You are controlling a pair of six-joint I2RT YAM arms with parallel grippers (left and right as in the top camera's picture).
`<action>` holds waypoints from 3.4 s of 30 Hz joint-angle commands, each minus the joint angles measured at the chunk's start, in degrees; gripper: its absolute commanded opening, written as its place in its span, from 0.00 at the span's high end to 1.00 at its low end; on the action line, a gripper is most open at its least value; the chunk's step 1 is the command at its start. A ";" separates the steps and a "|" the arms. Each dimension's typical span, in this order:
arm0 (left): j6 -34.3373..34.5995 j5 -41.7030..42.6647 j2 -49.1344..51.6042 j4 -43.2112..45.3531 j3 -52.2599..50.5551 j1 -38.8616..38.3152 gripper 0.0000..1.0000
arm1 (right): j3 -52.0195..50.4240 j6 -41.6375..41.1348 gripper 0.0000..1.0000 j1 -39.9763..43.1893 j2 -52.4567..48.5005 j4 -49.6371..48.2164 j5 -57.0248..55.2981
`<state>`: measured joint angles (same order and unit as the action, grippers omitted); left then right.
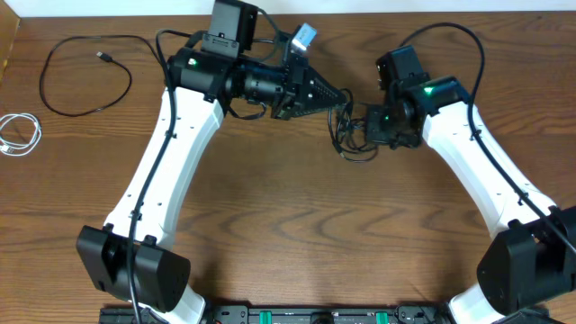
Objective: Untangle cables
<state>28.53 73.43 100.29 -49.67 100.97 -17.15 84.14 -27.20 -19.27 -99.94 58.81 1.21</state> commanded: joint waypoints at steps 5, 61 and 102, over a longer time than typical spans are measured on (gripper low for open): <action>-3.26 -4.63 -1.09 -6.60 0.94 5.40 0.92 | 0.17 -2.82 0.99 7.43 -0.07 4.55 -8.07; -1.11 -58.23 -1.05 -22.16 -2.78 4.79 0.51 | 23.23 20.92 0.99 1.38 10.27 12.15 29.86; 3.74 -57.64 -0.96 -15.87 -2.91 -1.60 0.52 | 22.47 -18.71 0.99 -0.59 12.68 20.87 -22.18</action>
<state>30.17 17.26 100.29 -65.78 98.30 -18.50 106.76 -40.40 -19.92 -87.02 79.85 -13.96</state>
